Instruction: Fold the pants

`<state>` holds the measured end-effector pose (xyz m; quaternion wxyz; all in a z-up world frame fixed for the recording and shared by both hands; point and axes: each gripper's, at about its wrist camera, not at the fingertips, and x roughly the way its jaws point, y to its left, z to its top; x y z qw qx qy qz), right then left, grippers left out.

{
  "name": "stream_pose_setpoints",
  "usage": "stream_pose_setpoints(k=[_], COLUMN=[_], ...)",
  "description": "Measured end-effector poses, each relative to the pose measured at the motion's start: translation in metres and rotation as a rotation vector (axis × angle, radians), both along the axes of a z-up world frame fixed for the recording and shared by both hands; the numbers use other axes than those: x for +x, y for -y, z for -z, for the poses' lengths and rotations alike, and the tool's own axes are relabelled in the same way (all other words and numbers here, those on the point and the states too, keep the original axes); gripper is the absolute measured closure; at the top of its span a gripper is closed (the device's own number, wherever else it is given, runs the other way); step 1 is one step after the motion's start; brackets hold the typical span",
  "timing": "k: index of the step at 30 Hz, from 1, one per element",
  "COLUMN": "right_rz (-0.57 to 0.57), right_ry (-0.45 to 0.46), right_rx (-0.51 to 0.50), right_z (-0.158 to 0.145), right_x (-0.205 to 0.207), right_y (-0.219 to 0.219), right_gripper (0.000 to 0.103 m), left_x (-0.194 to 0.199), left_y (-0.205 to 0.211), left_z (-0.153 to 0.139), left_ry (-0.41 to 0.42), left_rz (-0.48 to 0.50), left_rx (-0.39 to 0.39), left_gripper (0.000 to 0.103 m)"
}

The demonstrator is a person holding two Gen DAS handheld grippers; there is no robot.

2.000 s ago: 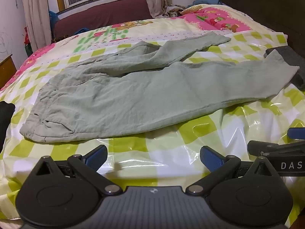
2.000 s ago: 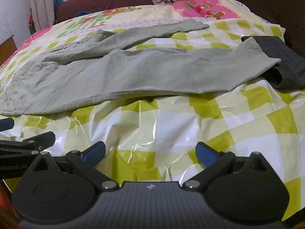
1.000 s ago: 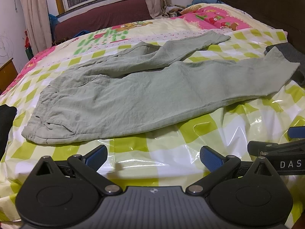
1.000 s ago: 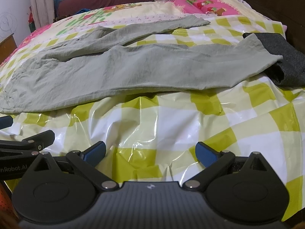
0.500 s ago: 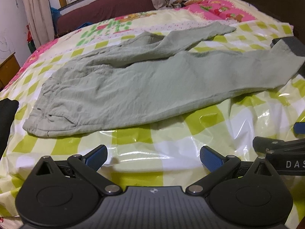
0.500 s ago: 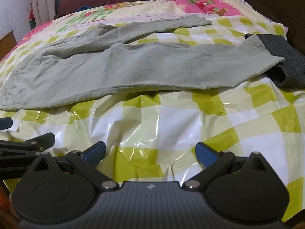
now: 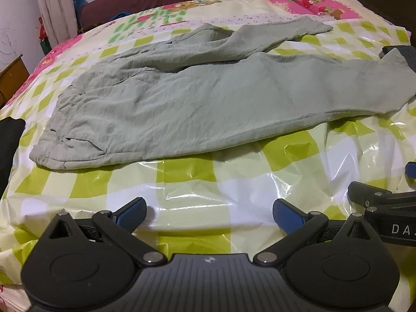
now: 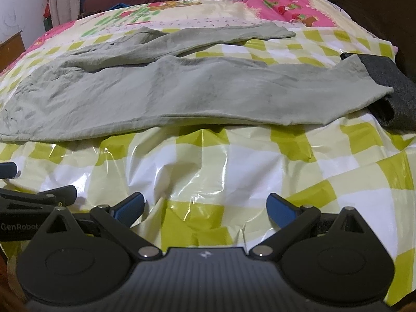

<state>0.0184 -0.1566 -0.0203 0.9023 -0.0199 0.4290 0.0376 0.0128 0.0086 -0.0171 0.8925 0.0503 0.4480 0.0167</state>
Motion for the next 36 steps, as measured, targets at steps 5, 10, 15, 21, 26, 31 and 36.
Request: stream_pose_setpoints(k=[5, 10, 15, 21, 26, 31, 36], right_rz=[-0.002, -0.004, -0.007, -0.015, -0.017, -0.017, -0.018], right_ry=[-0.004, -0.002, 0.001, 0.019, 0.020, 0.019, 0.020], right_rx=[-0.010, -0.017, -0.026, -0.035, -0.035, -0.033, -0.033], right_z=[0.001, 0.002, 0.002, -0.001, 0.000, 0.000, 0.000], right_x=[0.001, 0.002, 0.004, 0.006, 0.008, 0.008, 0.008], right_y=[-0.003, -0.004, -0.007, -0.012, -0.013, -0.014, -0.014], right_gripper=[0.003, 0.003, 0.003, 0.003, 0.003, 0.003, 0.003], left_x=[0.001, 0.001, 0.003, 0.004, 0.005, 0.005, 0.005], left_y=[0.000, -0.001, -0.002, -0.008, -0.009, -0.009, -0.009], left_z=[0.001, 0.002, 0.002, 0.001, 0.001, 0.001, 0.001], left_ry=[-0.011, -0.015, -0.019, -0.016, -0.017, -0.016, -0.015], left_rz=[-0.008, -0.014, -0.023, -0.050, -0.057, -0.057, -0.056], left_rx=[0.011, 0.017, 0.027, 0.014, 0.013, 0.015, 0.016], left_gripper=[0.000, 0.000, 0.000, 0.000, 0.000, 0.000, 0.000])
